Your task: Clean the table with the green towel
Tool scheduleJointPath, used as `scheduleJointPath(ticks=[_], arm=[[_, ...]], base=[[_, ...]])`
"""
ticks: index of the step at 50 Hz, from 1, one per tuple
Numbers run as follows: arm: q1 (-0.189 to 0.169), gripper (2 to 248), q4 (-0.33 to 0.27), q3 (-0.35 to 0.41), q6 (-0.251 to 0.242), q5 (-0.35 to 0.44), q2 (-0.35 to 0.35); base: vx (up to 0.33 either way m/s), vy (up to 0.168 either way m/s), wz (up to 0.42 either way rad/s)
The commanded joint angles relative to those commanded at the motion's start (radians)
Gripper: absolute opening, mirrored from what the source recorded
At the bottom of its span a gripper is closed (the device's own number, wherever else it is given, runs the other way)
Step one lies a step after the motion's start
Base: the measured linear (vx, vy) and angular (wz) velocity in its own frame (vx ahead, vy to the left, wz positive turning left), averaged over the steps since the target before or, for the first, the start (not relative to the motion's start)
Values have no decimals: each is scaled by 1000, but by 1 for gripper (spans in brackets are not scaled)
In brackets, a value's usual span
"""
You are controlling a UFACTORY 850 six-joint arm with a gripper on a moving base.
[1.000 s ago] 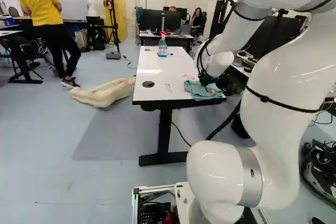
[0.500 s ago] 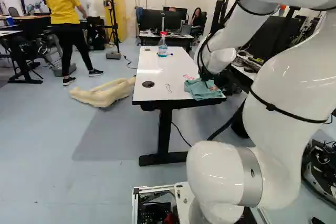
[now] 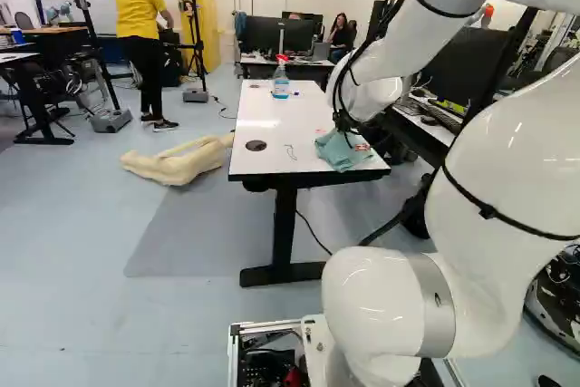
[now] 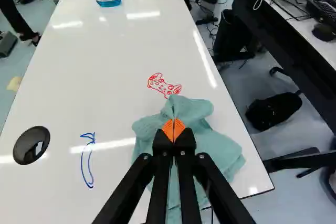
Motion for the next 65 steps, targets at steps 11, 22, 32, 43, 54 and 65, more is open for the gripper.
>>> scheduleJointPath(ticks=[11, 22, 32, 43, 54, 65], arm=[[38, 20, 0, 10, 0, 0, 10], [77, 20, 0, 18, 0, 0, 18], [113, 20, 0, 23, 0, 0, 23], [152, 20, 0, 26, 0, 0, 27], [191, 20, 0, 27, 0, 0, 28], [231, 20, 0, 26, 0, 0, 27]], base=[[0, 0, 0], [0, 0, 0], [0, 0, 0], [0, 0, 0], [0, 0, 0], [0, 0, 0]])
